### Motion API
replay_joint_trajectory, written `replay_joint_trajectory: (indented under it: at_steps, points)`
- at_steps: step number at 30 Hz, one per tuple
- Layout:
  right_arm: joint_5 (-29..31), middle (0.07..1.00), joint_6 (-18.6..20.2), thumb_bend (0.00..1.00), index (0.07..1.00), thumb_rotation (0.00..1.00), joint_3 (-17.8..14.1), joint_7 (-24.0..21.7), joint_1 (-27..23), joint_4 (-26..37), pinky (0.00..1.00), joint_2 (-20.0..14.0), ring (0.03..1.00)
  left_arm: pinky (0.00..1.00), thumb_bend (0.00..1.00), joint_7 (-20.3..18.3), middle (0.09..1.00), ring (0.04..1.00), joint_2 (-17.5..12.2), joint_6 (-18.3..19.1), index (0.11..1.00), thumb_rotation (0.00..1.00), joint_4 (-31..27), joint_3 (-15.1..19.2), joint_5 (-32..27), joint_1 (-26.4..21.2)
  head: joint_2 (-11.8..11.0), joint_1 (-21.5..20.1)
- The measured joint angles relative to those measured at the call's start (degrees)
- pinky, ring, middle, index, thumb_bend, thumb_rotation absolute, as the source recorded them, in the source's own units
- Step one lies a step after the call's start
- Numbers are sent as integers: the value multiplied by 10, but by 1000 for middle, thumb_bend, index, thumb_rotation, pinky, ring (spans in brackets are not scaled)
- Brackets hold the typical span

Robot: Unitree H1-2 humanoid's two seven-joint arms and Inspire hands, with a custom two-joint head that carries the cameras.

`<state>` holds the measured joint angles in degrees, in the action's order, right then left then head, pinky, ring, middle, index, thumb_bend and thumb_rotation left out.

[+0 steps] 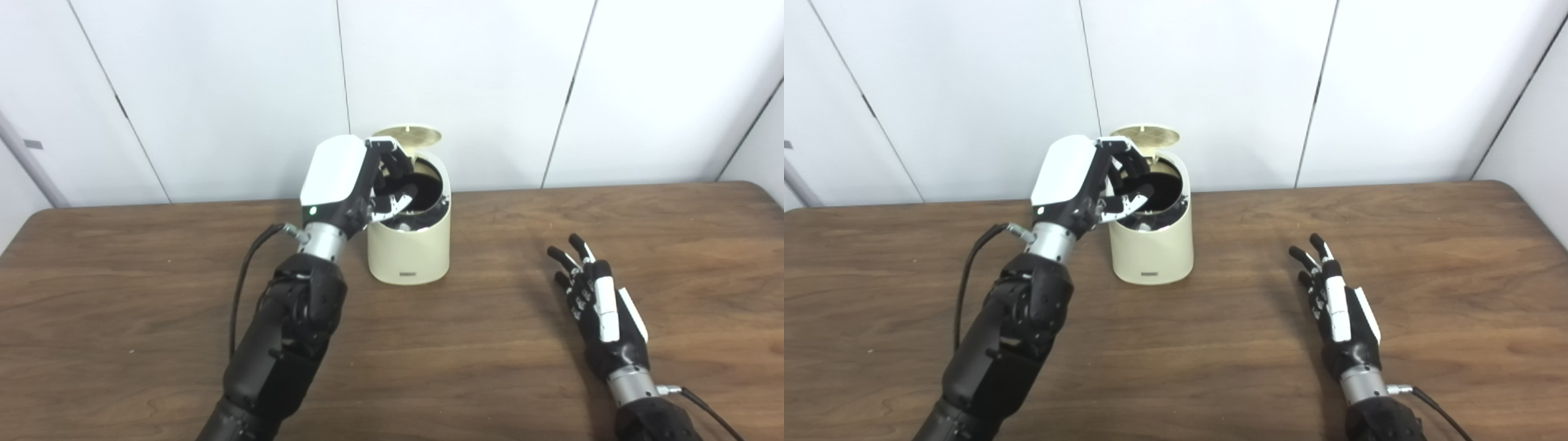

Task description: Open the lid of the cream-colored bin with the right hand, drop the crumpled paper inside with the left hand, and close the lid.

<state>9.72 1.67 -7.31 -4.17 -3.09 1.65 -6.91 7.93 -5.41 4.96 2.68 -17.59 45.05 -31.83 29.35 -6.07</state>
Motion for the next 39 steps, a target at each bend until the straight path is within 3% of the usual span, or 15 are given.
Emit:
replay_joint_trajectory:
  at_steps: [3,14,22,27,31,39]
  points:
    - [0,883,1,623,958,1000,0,0,0,0,1000,-1,1000,340,473,28,529,431,-6,-42,457,0,0,7,-7,13,0,0]
    - [0,874,2,623,954,1000,0,-3,0,-2,1000,-4,997,315,473,99,508,428,-12,-131,459,0,7,43,-21,40,1,4]
    - [0,876,8,617,963,1000,2,-5,0,0,1000,-13,993,318,472,102,532,428,-16,-132,485,0,6,65,-19,56,0,8]
    - [5,886,10,627,964,1000,2,-11,0,0,1000,-19,995,303,471,102,527,423,-34,-133,458,0,2,84,-24,69,0,11]
    - [7,901,10,638,965,1000,2,-13,0,-1,1000,-21,1000,307,470,93,529,412,-44,-132,489,0,-9,101,-44,86,0,13]
    - [7,927,9,644,973,1000,3,-15,0,-2,1000,-25,1000,349,476,55,500,426,-41,-82,460,0,-40,143,-93,116,3,22]
